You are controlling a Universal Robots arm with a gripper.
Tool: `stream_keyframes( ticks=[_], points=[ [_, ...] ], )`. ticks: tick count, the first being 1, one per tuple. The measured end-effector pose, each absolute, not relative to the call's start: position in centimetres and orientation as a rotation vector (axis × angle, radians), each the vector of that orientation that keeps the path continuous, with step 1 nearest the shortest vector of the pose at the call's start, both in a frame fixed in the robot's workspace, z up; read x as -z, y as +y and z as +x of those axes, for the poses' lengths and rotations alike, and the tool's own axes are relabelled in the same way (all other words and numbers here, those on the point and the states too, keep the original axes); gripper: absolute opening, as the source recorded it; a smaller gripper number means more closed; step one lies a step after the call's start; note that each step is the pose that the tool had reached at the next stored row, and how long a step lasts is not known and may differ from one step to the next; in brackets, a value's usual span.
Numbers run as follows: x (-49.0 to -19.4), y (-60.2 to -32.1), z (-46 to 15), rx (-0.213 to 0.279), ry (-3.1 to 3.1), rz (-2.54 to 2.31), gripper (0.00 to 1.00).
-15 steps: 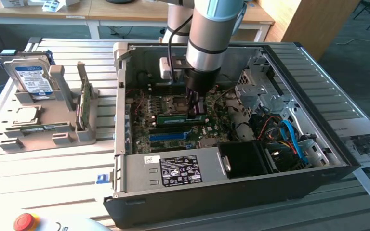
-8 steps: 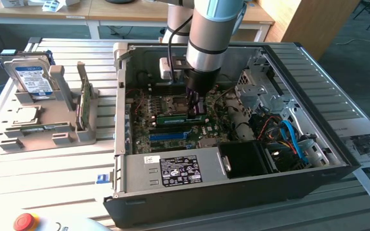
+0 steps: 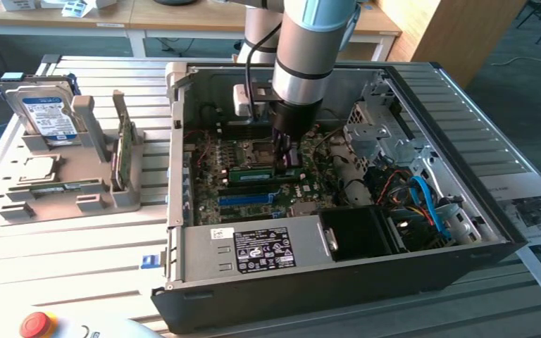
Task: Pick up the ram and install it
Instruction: 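Insert the ram into the slot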
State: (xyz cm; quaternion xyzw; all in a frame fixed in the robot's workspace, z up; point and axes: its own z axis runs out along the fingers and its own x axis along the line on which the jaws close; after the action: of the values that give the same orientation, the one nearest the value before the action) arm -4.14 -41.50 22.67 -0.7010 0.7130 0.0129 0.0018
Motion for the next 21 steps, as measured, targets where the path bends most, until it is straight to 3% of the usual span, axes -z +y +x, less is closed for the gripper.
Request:
stream_keyframes(
  ticks=[5,6,8,21],
  points=[
    [-22.7,-41.5,-4.1,-0.040,2.237,-2.200,0.36],
    [-22.7,-41.5,-4.1,-0.040,2.237,-2.200,0.36],
    [-22.7,-41.5,-4.1,-0.040,2.237,-2.200,0.49],
    [-23.8,-41.5,-4.1,-0.043,2.239,-2.201,0.49]
  ],
)
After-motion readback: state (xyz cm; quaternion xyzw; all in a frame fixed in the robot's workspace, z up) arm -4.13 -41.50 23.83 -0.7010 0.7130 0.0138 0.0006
